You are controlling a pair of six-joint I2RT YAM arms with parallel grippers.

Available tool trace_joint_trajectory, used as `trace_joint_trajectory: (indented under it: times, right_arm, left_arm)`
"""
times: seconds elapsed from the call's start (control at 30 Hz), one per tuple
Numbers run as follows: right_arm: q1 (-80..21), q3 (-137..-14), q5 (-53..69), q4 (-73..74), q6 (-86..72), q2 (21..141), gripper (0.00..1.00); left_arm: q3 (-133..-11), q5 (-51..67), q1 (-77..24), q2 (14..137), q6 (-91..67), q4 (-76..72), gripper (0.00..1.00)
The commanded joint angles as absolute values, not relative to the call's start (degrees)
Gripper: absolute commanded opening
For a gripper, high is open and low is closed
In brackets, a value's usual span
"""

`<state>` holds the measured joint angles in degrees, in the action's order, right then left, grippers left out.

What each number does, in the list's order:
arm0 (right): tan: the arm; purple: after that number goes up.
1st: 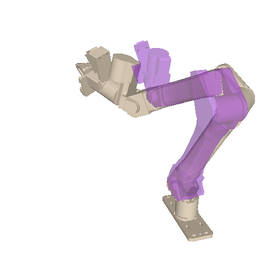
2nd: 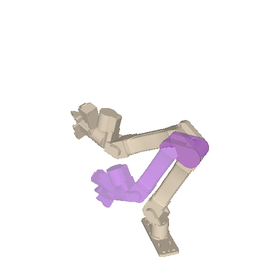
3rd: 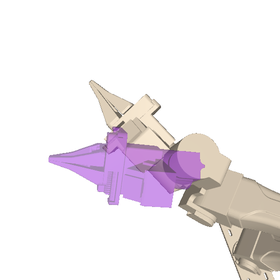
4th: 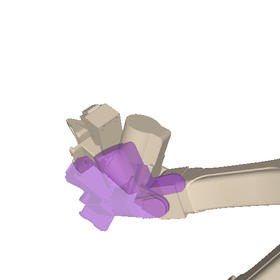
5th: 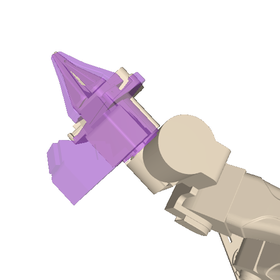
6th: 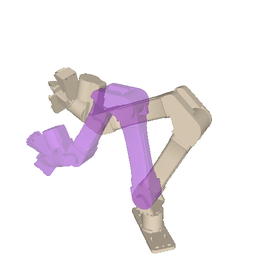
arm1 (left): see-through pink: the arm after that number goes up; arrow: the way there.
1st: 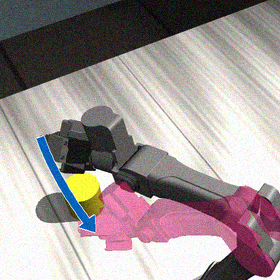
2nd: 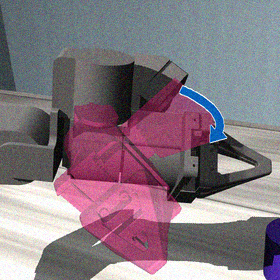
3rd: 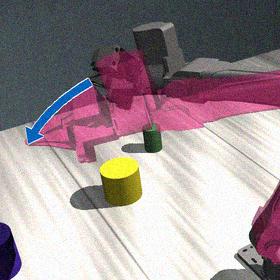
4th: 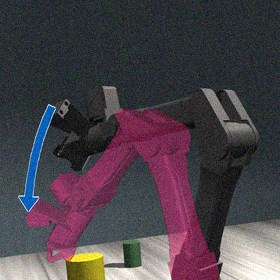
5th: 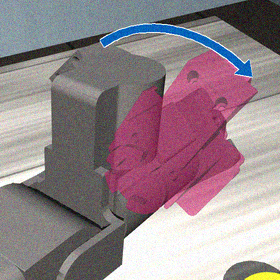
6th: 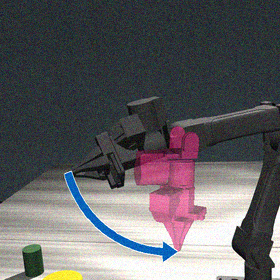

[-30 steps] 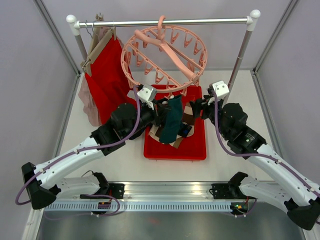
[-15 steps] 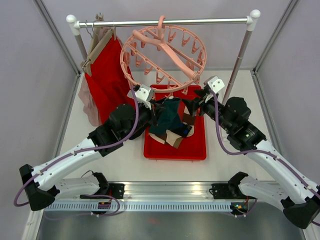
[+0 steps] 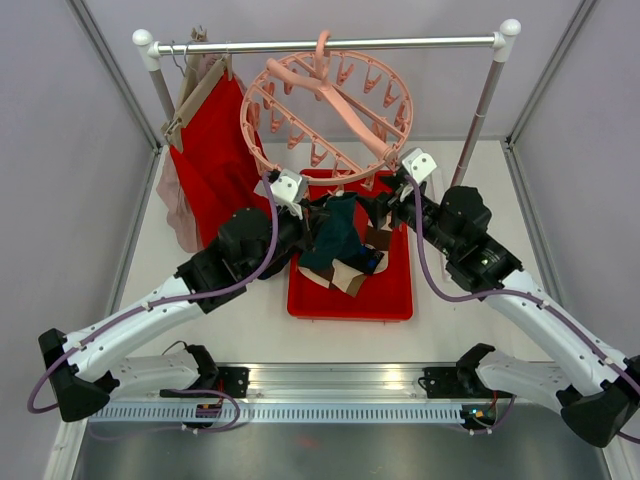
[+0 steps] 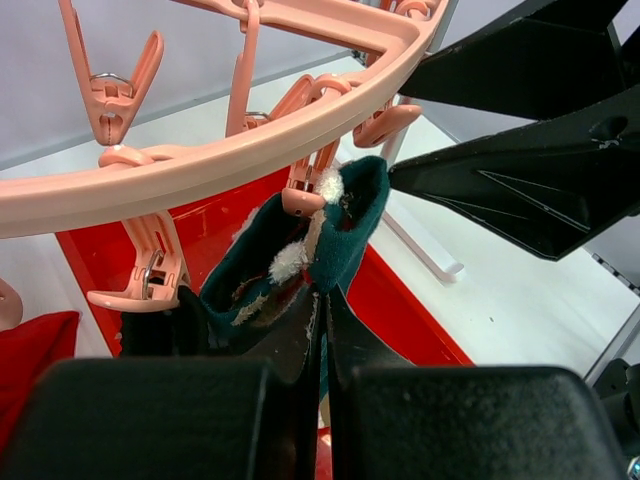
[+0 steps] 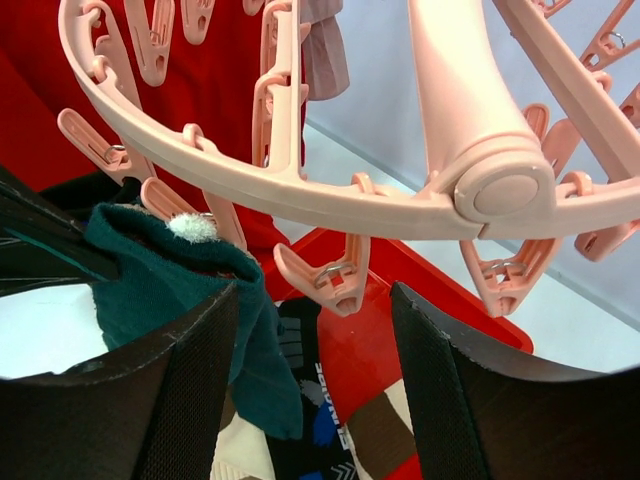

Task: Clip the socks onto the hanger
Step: Open the clamp at the hanger.

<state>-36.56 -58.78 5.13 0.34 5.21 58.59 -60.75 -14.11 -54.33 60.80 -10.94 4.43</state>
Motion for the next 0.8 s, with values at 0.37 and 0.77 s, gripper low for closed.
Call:
trace_joint_trajectory:
  times: [0.37,0.77]
  right_arm:
    - [-36.1,-62.7,6.5,-6.6,4.7,61.5,0.55]
    - [-36.1,-64.2,7.5,-6.2,1.6,62.6,0.06]
  left_arm:
    - [-62.2,-14.9,-54.0,58.9,-8.6,4.4,0.02]
    - [-61.7,-12.6,-54.0,59.5,-7.6,4.1,0.02]
